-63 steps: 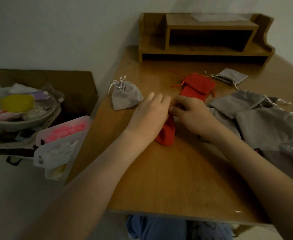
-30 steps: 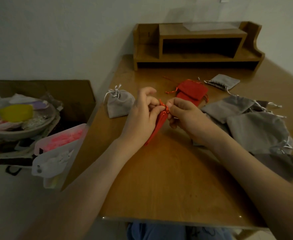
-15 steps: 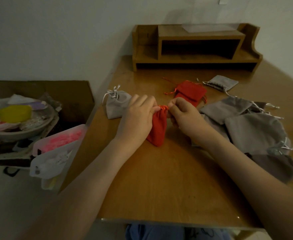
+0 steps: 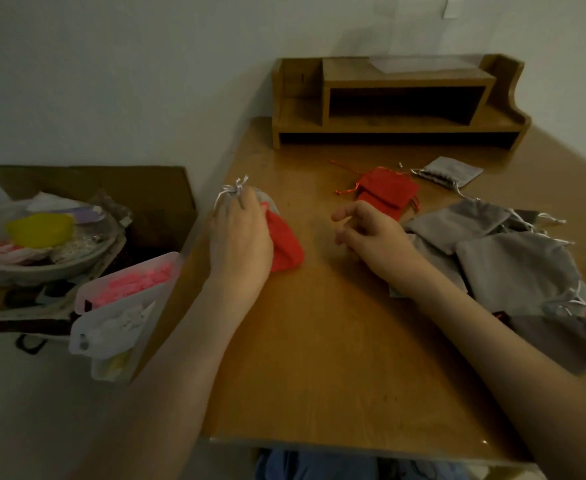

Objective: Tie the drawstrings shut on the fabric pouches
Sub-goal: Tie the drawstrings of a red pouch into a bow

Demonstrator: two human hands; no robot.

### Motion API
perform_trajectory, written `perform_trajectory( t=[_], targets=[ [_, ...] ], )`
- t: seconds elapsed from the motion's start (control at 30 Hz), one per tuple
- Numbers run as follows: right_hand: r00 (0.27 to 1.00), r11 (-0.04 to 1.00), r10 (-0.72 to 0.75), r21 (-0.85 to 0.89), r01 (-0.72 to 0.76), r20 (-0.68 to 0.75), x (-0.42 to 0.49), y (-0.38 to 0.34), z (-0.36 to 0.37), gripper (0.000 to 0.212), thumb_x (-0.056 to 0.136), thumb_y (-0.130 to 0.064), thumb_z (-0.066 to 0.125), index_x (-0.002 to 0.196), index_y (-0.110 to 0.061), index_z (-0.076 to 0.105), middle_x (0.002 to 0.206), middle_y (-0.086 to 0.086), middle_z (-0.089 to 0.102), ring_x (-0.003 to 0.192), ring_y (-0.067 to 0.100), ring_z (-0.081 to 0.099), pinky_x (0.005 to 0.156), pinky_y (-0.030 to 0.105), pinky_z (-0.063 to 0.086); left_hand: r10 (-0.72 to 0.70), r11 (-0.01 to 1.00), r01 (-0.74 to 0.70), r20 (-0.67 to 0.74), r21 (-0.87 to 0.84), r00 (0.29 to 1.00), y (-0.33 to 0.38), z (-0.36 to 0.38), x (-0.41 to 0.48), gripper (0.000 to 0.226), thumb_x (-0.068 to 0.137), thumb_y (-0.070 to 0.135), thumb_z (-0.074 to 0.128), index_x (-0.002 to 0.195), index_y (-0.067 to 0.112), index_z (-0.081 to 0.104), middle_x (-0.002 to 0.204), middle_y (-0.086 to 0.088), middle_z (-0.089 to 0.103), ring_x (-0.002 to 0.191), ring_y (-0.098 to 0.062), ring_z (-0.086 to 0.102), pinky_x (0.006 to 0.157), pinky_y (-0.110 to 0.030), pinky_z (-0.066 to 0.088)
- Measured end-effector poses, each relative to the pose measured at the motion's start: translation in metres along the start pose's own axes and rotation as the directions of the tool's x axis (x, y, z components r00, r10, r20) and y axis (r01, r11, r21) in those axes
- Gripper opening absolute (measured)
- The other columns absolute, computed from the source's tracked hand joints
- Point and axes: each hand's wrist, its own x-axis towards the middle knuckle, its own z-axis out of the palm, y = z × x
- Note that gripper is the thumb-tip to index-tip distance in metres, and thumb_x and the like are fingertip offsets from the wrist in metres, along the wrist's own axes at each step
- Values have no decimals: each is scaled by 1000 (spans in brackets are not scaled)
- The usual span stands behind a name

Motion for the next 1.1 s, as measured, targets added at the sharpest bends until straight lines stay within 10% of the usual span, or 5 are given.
perform_trajectory(
  t=[0.27, 0.57, 0.8, 0.97, 1.1],
  targets=[
    [997, 981, -53, -184, 62, 51, 1, 2, 3, 13, 95, -12, 55, 107, -16, 56, 90, 3, 65, 80, 13, 59, 63, 11, 41, -235, 967, 226, 65, 121, 970, -15, 5, 6, 28, 103, 22, 36, 123, 2, 42, 123, -17, 55, 113, -33, 51, 88, -41, 40],
    [986, 940, -144, -299, 162, 79, 2, 6, 5, 15, 94, -11, 56, 109, -10, 58, 85, 1, 63, 77, 11, 54, 63, 9, 36, -79, 977, 73, -18, -201, 997, -10, 11, 10, 25, 102, 21, 38, 116, 2, 48, 111, -14, 57, 99, -25, 56, 74, -27, 38],
    [982, 826, -187, -540, 164, 13, 6, 13, 1, 23, 93, -13, 52, 115, -15, 57, 111, 3, 53, 105, 20, 47, 86, 25, 33, -41, 997, 34, -112, -65, 993, -5, 7, 7, 30, 98, 18, 47, 127, 7, 47, 128, -13, 49, 118, -27, 46, 96, -38, 39],
    [995, 651, 23, -754, -90, -99, 9, 18, -13, 39, 98, -36, 41, 134, -23, 46, 148, 9, 31, 136, 30, 24, 109, 45, 16, 306, 937, -312, -61, -156, 950, 2, 6, 0, 24, 94, 12, 50, 115, 16, 60, 130, -5, 51, 121, -20, 43, 103, -29, 16],
    [992, 676, 114, -727, -117, -54, 11, 17, -14, 41, 99, -38, 37, 137, -22, 40, 136, 7, 47, 131, 29, 36, 110, 44, 16, 506, 837, -486, 18, -251, 862, 6, 14, -4, 27, 90, 7, 50, 111, 18, 63, 121, 1, 58, 113, -13, 47, 94, -21, 16]
  ],
)
